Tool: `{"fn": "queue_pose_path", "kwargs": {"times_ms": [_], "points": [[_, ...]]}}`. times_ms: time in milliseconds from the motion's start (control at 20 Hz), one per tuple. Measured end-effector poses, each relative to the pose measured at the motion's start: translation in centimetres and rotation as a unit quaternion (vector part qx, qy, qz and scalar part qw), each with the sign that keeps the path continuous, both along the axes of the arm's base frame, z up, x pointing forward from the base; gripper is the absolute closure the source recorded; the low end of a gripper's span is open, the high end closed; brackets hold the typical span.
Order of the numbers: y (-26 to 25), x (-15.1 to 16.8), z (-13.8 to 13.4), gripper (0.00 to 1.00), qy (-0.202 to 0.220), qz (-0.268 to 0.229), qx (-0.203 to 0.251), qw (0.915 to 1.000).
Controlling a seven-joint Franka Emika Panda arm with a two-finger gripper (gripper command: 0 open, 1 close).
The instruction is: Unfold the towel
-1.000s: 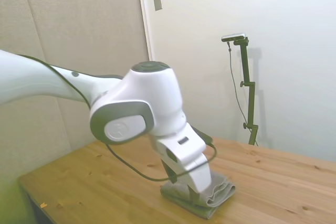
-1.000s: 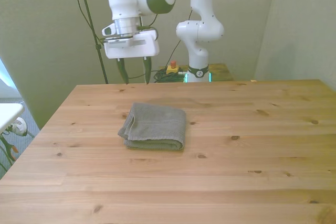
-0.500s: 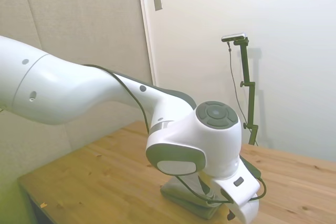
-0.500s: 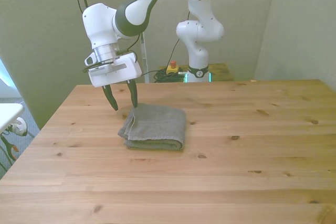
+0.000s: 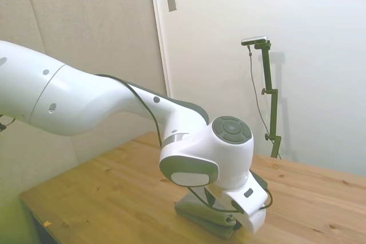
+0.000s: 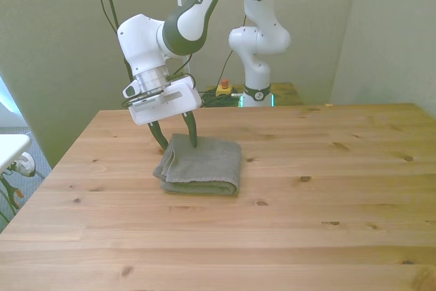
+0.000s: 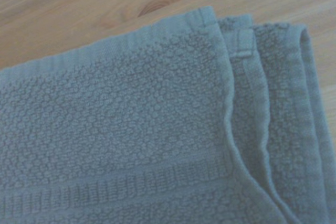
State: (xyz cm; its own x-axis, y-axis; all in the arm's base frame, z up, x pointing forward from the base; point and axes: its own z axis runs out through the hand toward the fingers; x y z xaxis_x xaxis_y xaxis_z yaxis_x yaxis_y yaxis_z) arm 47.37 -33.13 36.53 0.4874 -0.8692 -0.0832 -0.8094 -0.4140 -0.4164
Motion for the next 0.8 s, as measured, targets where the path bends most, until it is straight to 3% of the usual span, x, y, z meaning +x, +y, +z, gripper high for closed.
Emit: {"fn": "queue_pose_path", "kwargs": {"times_ms": [800], "points": [[0.04,-0.18,0.30,1.00,-0.003,0.003,-0.001,1.0000]]}}
